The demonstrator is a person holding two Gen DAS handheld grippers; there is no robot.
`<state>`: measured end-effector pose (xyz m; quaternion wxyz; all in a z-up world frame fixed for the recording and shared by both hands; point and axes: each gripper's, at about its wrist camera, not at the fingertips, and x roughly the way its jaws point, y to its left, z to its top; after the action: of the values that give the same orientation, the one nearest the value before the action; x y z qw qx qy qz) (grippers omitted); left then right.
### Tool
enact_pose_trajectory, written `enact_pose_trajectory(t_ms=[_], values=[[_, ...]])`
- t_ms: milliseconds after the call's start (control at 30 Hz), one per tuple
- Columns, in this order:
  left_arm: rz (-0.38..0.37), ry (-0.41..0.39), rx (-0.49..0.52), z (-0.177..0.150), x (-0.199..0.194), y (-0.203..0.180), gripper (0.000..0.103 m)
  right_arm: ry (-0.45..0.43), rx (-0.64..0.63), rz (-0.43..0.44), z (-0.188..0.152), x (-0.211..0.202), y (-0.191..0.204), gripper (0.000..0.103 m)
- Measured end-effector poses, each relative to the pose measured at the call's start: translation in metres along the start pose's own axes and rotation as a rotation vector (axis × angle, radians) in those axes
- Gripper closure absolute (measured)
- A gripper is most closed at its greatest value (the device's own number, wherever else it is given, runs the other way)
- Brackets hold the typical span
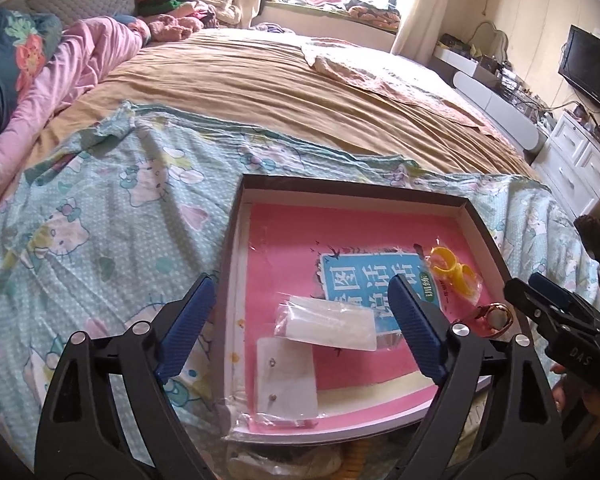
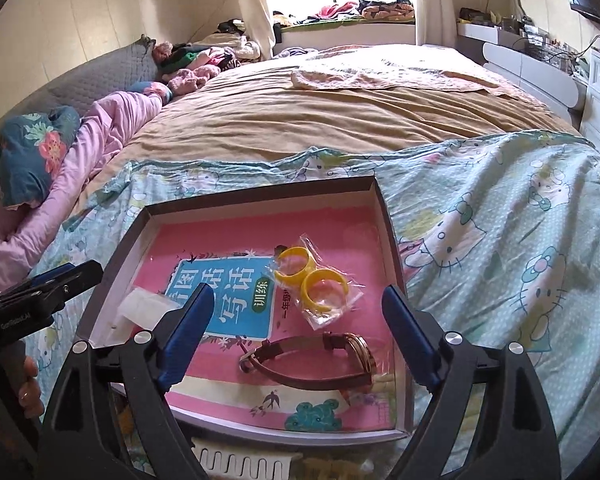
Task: Organize jewelry
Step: 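Withdraw both open tools from the tray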
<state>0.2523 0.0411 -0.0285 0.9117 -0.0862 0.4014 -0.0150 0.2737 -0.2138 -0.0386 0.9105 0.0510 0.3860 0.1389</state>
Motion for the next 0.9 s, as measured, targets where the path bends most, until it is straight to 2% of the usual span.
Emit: enact_pose_trajectory(t_ms=[100, 467, 633, 700, 900], values=[[-0.001, -0.003, -0.016, 0.0, -0.003, 0.004, 0.016, -0.006, 0.005, 0.002, 0.001, -0.005, -0.001, 0.018], [-0.006, -0.026, -0.066, 0.004, -0.021, 0.02, 0.015, -0.037, 0.007, 0.007, 0.001, -0.026, -0.003, 0.018], [-0.014, -0.053, -0.056, 0.006, -0.037, 0.021, 0.013, -0.067, 0.001, 0.02, 0.0, -0.044, -0.002, 0.018], [-0.017, -0.066, -0.059, 0.006, -0.045, 0.021, 0.013, -0.073, 0.006, 0.016, -0.002, -0.051, -0.003, 0.006], [-0.027, -0.103, -0.067, 0.005, -0.07, 0.022, 0.011, -0.102, 0.014, 0.022, -0.008, -0.073, -0.004, 0.006]])
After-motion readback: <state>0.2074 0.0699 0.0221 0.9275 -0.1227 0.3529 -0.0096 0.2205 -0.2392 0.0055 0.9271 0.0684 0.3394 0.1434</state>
